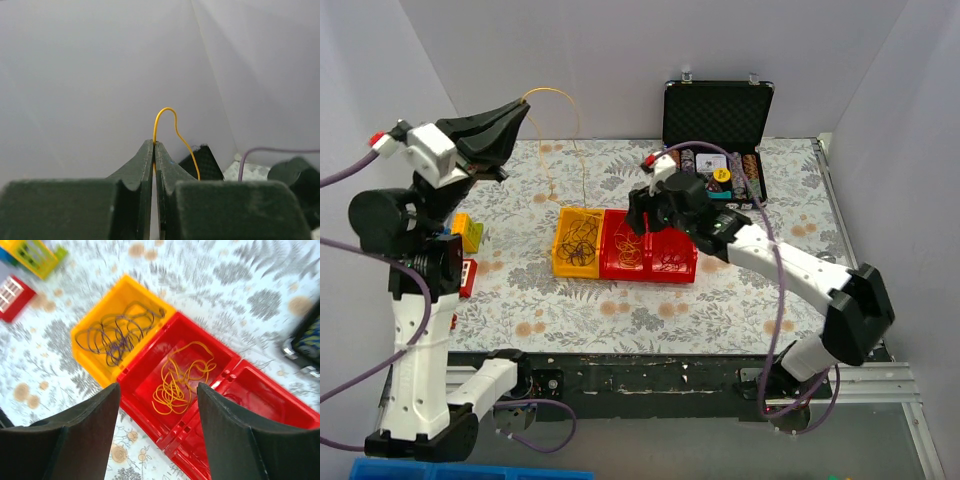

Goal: Untangle the cables

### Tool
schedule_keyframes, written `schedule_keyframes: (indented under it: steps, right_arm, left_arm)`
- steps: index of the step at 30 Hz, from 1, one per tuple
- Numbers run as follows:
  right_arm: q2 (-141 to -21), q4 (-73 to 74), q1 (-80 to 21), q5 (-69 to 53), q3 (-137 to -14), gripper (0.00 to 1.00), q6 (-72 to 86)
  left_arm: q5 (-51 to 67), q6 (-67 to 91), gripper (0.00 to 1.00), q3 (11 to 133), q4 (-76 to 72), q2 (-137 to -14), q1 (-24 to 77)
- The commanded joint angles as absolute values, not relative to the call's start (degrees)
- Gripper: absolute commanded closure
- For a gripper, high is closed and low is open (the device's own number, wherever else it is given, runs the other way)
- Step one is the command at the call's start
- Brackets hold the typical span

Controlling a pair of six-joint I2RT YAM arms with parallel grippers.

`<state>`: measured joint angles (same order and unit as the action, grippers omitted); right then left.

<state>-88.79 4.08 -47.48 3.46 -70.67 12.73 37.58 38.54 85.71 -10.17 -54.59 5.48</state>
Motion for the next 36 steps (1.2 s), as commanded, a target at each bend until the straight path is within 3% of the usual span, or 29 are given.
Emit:
schedule_keyframes:
  steps: [1,7,16,36]
  right_arm:
    - [-76.0,0.6,-46.7,7.4,-67.7,0.30,15.0]
    - [-62.9,0.5,-45.4,11.9,-58.5,0.34,16.2]
    - [-56.4,2.3,-43.4,14.8,-51.8,0.34,17.4]
    - [-49.0,3.0,-41.7,15.5,-43.9,0.37,19.2]
  left_arm:
    - [41.9,45.1,1.00,82.1,-14.3,-57.8,5.6]
    - [41.1,45.3,1.00,79.5,-16.9,-61.5,10.1]
    - [35.2,35.7,1.00,74.4,-16.9,-63.5,22.8]
    - [27.4,29.0,1.00,62.1,-20.1,-62.3,23.4]
